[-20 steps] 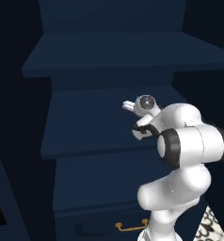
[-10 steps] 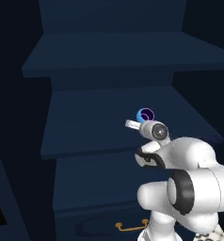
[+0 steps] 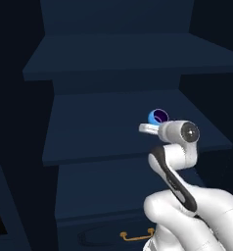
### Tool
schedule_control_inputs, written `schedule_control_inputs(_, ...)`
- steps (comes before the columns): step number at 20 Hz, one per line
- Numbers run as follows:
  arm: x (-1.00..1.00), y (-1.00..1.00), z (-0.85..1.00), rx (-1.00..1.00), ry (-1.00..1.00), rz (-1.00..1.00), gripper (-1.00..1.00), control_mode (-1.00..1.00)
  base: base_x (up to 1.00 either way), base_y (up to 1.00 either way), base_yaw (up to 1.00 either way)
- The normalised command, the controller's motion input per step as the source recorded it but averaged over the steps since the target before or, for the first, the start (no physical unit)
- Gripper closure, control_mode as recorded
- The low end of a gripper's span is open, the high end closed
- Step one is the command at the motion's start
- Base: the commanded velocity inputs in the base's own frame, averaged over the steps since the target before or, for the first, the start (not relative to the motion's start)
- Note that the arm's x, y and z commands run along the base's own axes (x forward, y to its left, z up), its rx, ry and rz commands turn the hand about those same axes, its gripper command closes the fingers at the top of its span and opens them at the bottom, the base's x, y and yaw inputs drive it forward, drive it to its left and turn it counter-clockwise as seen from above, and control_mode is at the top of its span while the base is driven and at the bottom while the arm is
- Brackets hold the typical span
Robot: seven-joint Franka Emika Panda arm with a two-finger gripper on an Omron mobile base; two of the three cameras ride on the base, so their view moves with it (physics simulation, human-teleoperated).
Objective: Gather all objects into one cabinet and sort the glasses and bowls to opposite sides.
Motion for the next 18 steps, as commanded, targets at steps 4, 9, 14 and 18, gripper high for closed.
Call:
schedule_control_inputs(4, -0.87, 0.04, -0.1, -0.1, 0.02, 0.07, 1.0, -1.0, 0.0, 0.0, 0.0)
schedule_control_inputs(9, -0.99, 0.0, 0.0, -0.11, 0.0, 0.0, 1.0, -1.0, 0.0, 0.0, 0.0)
schedule_control_inputs(14, -1.0, 0.0, -0.02, -0.2, 0.0, 0.0, 1.0, -1.0, 0.0, 0.0, 0.0)
schedule_control_inputs(18, -0.7, 0.0, -0.12, -0.07, -0.01, 0.0, 1.0, -1.0, 0.0, 0.0, 0.0)
